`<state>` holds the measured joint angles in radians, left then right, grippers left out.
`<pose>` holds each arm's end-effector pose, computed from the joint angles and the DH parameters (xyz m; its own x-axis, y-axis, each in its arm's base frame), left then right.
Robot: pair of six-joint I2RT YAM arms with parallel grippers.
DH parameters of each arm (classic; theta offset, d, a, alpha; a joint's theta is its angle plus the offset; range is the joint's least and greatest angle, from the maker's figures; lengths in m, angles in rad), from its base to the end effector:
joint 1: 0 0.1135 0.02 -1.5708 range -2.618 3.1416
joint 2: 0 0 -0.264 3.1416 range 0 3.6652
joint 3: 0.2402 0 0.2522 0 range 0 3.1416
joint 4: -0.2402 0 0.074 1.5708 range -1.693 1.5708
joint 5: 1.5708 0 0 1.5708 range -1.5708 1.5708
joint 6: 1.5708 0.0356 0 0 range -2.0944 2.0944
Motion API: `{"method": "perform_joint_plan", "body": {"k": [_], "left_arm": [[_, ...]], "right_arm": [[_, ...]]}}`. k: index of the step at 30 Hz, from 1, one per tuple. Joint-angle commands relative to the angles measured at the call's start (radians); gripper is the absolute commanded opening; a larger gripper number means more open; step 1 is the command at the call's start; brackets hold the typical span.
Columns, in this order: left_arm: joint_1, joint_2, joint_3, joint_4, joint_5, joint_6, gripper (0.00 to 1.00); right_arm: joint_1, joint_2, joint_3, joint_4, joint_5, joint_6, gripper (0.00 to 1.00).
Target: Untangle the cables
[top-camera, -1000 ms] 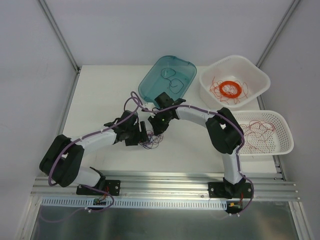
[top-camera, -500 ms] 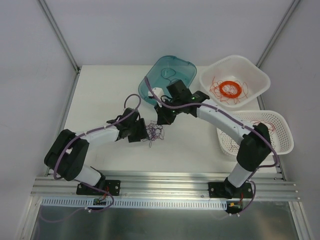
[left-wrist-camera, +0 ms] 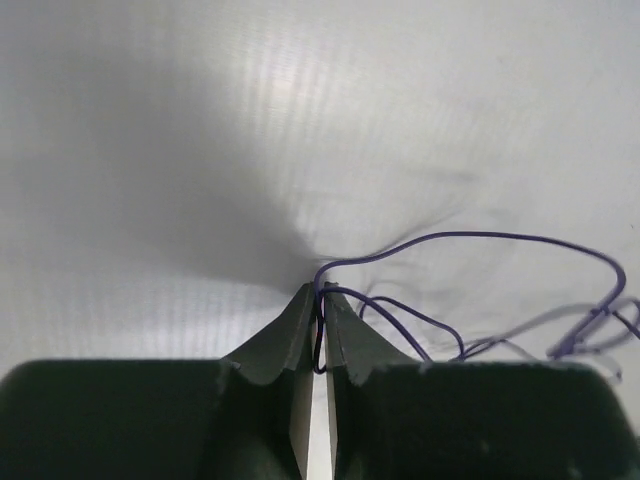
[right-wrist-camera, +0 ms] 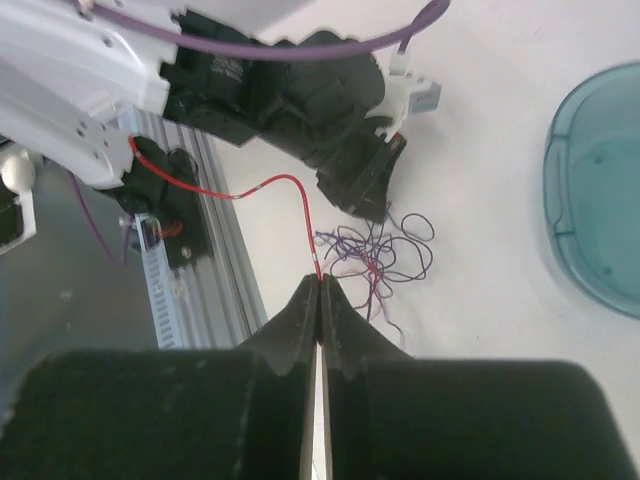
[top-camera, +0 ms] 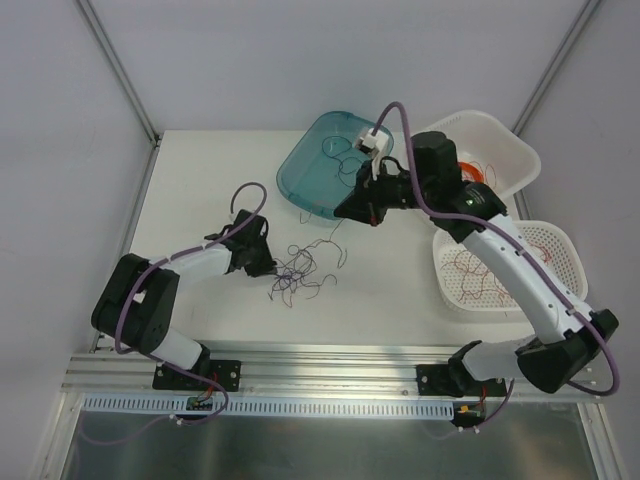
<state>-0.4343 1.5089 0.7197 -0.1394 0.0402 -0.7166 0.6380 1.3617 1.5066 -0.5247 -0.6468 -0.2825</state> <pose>0.2574 -0.1210 0.1576 -0.8383 -0.3346 -0.4305 -0.1436 0.8972 -0.4177 0.2234 0.1924 0.4285 -0.0282 -0.2978 -0.9542 -0.9712 0.2340 -0.0443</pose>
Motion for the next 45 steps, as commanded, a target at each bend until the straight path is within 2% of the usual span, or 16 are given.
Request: {"method": "perform_joint_plan", "body": {"k": [1, 6, 13, 22, 27, 33, 39, 45], "left_arm": [[0.064, -0.027, -0.049, -0.101, -0.071, 0.037, 0.05], [0.156, -0.091, -0.074, -0.129, -0.094, 0.046, 0.00], [0.213, -0.147, -0.052, -0.198, -0.161, 0.065, 0.00], [0.342, -0.197, 0.000, -0.276, -0.200, 0.118, 0.00], [0.430, -0.178, 0.069, -0.302, -0.175, 0.216, 0.00], [0.485, -0.122, 0.133, -0.347, -0.313, 0.344, 0.00], [0.558, -0.084, 0.142, -0.355, -0.261, 0.316, 0.00], [0.560, -0.104, 0.141, -0.348, -0.171, 0.312, 0.00]], "right_arm": [[-0.061, -0.098, 0.015, 0.118, -0.054, 0.117, 0.01], [-0.173, -0.197, 0.047, 0.146, -0.051, 0.173, 0.01], [-0.414, -0.334, 0.067, 0.210, -0.022, 0.258, 0.01], [-0.655, -0.431, 0.095, 0.105, 0.116, 0.221, 0.01], [-0.670, -0.426, 0.147, 0.048, 0.165, 0.200, 0.01], [-0.672, -0.414, 0.262, -0.021, 0.300, 0.141, 0.01], [-0.672, -0.397, 0.391, -0.047, 0.433, 0.074, 0.01], [-0.672, -0.385, 0.354, -0.023, 0.326, 0.132, 0.01]]}}
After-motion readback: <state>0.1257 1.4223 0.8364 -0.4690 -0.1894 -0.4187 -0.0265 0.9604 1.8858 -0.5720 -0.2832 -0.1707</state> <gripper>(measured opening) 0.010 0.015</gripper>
